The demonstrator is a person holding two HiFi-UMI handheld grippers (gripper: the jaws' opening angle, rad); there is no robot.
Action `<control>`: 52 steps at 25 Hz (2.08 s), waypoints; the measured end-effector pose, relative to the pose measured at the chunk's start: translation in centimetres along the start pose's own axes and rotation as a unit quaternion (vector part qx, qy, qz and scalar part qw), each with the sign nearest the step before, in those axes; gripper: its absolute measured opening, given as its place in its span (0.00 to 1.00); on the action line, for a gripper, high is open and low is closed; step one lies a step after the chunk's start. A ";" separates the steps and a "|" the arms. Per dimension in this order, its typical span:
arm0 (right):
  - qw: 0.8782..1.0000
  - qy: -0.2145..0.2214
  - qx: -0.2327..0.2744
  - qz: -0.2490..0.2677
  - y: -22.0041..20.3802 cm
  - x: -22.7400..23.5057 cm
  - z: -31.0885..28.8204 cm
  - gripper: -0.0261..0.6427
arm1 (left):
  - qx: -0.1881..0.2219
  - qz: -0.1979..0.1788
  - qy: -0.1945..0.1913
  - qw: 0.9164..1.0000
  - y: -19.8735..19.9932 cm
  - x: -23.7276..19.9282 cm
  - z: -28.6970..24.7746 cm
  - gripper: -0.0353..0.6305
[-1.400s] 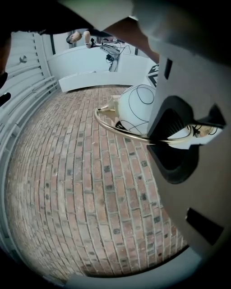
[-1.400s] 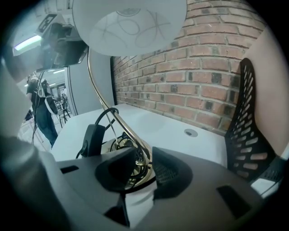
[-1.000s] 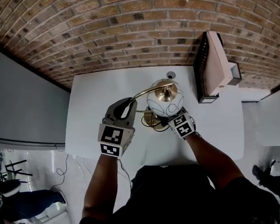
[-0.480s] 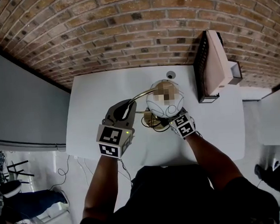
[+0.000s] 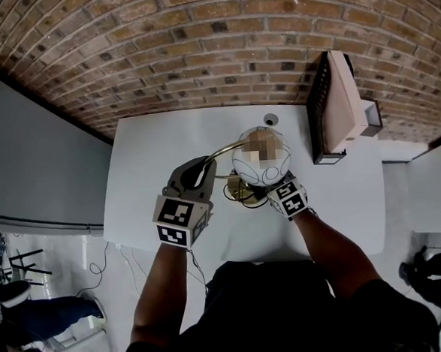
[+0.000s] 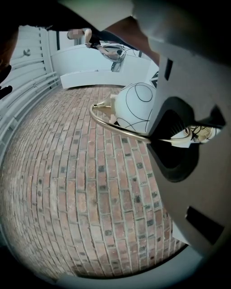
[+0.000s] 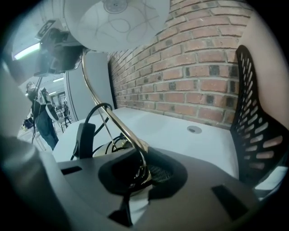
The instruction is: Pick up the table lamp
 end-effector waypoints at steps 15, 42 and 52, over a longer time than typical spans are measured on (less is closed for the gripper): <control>0.999 0.014 -0.017 -0.028 1.1 -0.2 2.3 0.11 | 0.009 0.008 -0.010 1.000 1.4 0.3 1.5 0.09; 1.000 0.014 0.021 -0.005 5.9 -6.4 15.8 0.11 | 0.057 -0.020 -0.050 0.997 11.1 4.3 11.2 0.08; 1.000 0.007 0.020 -0.015 5.0 -6.8 17.0 0.11 | 0.056 -0.029 -0.061 0.996 11.3 5.6 11.4 0.08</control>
Point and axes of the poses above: the fingertips, and each gripper's own axes: z backward along the fingers, x to its right, y out of its top, the point moved 4 cm from there along z, backward along the fingers, and after that the axes turned 4 degrees about -z, right-handed, at the moved point
